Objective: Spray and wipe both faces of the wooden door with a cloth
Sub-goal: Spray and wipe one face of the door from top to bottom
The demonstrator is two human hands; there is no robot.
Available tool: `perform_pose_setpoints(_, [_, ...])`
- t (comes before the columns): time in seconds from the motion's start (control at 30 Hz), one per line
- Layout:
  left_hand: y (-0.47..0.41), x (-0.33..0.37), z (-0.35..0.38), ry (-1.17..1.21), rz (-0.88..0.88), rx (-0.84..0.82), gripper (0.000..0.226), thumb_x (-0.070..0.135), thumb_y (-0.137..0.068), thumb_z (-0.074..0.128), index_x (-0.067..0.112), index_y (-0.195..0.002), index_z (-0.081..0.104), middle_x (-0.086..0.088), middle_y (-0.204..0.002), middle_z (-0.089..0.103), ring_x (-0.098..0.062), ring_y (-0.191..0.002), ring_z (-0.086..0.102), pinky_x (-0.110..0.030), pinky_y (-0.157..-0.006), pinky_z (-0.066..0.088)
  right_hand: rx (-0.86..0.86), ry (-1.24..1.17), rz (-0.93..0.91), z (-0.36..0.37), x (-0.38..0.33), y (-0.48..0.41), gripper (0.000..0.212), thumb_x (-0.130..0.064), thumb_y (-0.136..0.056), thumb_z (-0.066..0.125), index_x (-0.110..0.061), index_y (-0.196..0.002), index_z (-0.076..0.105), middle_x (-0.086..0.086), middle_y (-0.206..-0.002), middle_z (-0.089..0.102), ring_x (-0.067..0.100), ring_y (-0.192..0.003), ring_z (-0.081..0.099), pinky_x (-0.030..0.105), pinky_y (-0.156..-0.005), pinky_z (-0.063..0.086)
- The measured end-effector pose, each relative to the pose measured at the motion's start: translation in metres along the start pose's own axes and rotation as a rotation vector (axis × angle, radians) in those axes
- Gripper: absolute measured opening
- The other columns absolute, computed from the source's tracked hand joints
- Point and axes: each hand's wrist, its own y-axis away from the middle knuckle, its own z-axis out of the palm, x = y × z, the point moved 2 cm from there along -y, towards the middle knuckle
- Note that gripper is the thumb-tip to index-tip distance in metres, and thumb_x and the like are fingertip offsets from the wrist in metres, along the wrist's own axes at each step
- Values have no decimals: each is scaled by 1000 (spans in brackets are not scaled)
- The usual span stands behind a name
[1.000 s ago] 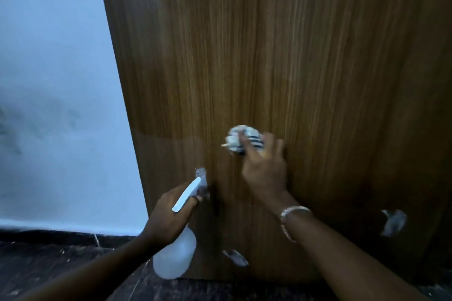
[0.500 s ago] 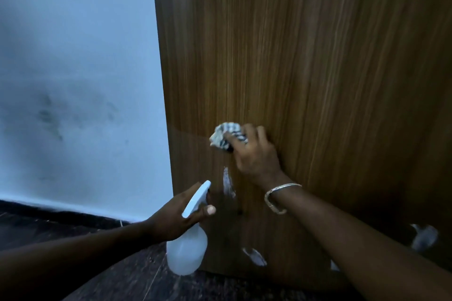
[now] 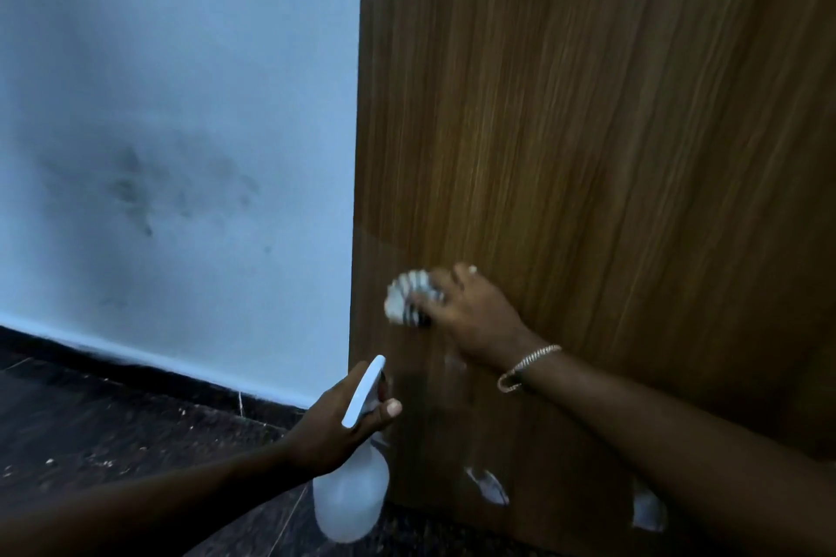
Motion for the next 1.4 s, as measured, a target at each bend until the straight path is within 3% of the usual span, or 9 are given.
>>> perform_pose_setpoints(0.1, [4, -8, 0, 30, -40, -13, 33, 53, -97, 64, 22, -105, 58, -1, -95, 68, -12, -92, 69, -31, -87, 57, -200, 33, -347, 31, -14, 69, 51, -39, -87, 68, -25, -135, 55, 13, -128, 56, 30, -105, 57, 47, -84, 51])
perform_pose_setpoints(0.23, [7, -20, 0, 39, -41, -26, 51, 65, -93, 61, 25, -125, 56, 8, -108, 68, -9, -101, 67, -22, -87, 54, -5, 41, 23, 4, 7, 49, 62, -32, -81, 75, -20, -138, 54, 18, -123, 56, 33, -98, 53, 48, -80, 53])
perform_pose_setpoints(0.37, [11, -45, -3, 31, -78, -21, 58, 51, -99, 64, 28, -149, 46, 18, -116, 67, -3, -109, 65, -19, -94, 48, 127, 26, 224, 0, -18, -38, 52, -22, -91, 51, -18, -143, 49, 19, -126, 53, 35, -98, 51, 49, -82, 51])
perform_pose_setpoints(0.57, [4, -38, -22, 67, -61, 48, 55, 65, -96, 59, 33, -139, 51, 4, -119, 69, -13, -110, 66, -33, -94, 52, 46, -17, -199, 42, -61, -6, 36, -22, -91, 46, -20, -122, 66, 16, -121, 61, 34, -93, 58, 46, -86, 49])
perform_pose_setpoints(0.77, [7, -46, -22, 20, -87, 31, 63, 75, -90, 56, 21, -123, 54, -10, -98, 64, -22, -85, 63, -38, -77, 54, 255, -53, 465, -9, -19, -81, 56, -16, -82, 58, -19, -138, 54, 22, -126, 47, 41, -100, 46, 47, -85, 43])
perform_pose_setpoints(0.97, [8, -41, -28, -13, -79, 7, 20, 42, -103, 59, 34, -119, 51, 29, -93, 63, 5, -86, 59, -11, -76, 43, 60, -97, 49, 60, -94, -53, 57, -17, -78, 70, -18, -133, 58, 18, -131, 48, 42, -106, 50, 53, -94, 48])
perform_pose_setpoints(1.07, [16, -46, -31, -30, -95, 1, 16, 39, -103, 60, 28, -112, 53, 16, -90, 67, -4, -83, 64, -18, -74, 50, -36, -82, -114, 87, -102, 33, 45, -22, -83, 68, -19, -128, 63, 17, -127, 57, 36, -102, 54, 51, -92, 52])
perform_pose_setpoints(1.27, [37, -68, -27, -49, -124, -81, 51, 61, -94, 61, 24, -129, 57, 5, -93, 67, -11, -83, 64, -24, -77, 49, 223, -151, 582, 51, -76, 0, 55, -13, -82, 60, -24, -135, 57, 18, -127, 43, 36, -96, 43, 47, -81, 45])
perform_pose_setpoints(1.4, [43, -76, -23, -87, -83, -69, 81, 75, -86, 60, 7, -130, 60, -9, -107, 68, -20, -98, 63, -24, -84, 49, 8, -174, 63, 95, -121, -3, 61, -24, -73, 73, -22, -133, 58, 17, -130, 51, 36, -100, 49, 49, -92, 46])
